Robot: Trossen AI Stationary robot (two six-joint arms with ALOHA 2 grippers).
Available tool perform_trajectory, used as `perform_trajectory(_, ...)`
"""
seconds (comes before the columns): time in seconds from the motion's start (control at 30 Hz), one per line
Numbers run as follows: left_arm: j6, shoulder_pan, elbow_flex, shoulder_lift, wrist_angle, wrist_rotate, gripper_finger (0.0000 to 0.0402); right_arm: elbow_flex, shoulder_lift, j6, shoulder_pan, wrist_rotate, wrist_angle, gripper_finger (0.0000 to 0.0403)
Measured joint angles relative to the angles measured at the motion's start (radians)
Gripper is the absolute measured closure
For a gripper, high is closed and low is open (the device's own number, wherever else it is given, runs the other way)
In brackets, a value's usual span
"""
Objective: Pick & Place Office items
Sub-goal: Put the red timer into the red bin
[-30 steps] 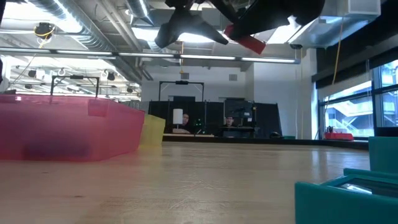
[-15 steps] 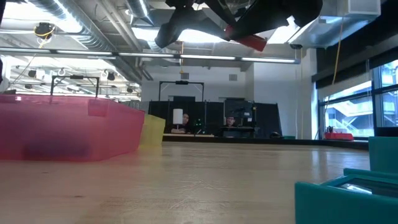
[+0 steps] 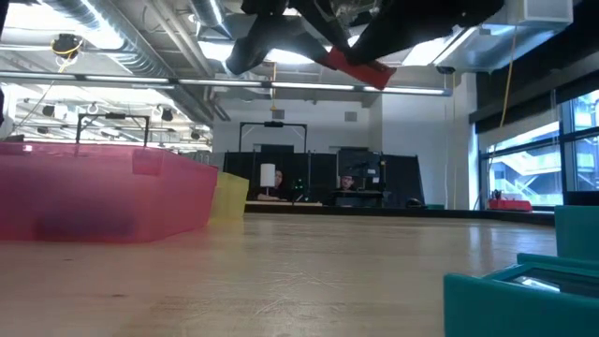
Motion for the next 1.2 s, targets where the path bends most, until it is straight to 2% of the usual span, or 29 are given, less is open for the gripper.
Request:
perform_trajectory(0.2, 0.000, 0.001, 0.000, -0.001, -0.017, -0.011, 0.0334, 0.000, -0.019, 0.111, 0.001, -0.028, -0.084, 0.0074)
perform_trajectory(0.37, 0.008, 0.001, 0.002, -0.007, -0.029, -0.011, 0.0334, 0.000, -0.057, 0.312, 0.001, -0.156, -0.253, 0.0072)
perform_trajectory(0.47, 0.022, 0.001, 0.003, -0.015, -0.084, -0.015, 0.0334, -0.001, -0.068, 0.433, 0.006, -0.244, -0.372, 0.0072)
perform_trajectory(0.53, 0.017, 0.001, 0.004, -0.017, -0.153, -0.014, 0.0334, -0.001, -0.069, 0.497, 0.015, -0.263, -0.446, 0.0072)
perform_trajectory(0.77, -0.072, 0.001, 0.003, -0.051, -0.424, -0.004, 0.0334, -0.002, -0.069, 0.674, 0.075, -0.238, -0.605, 0.0072)
perform_trajectory(1.0, -0.176, -0.011, 0.002, -0.127, -0.700, 0.022, 0.0334, -0.002, -0.069, 0.702, 0.125, -0.193, -0.602, 0.0072)
perform_trajectory(1.2, -0.262, -0.039, 0.002, -0.165, -0.907, 0.090, 0.0334, -0.002, -0.068, 0.721, 0.145, -0.166, -0.598, 0.0072)
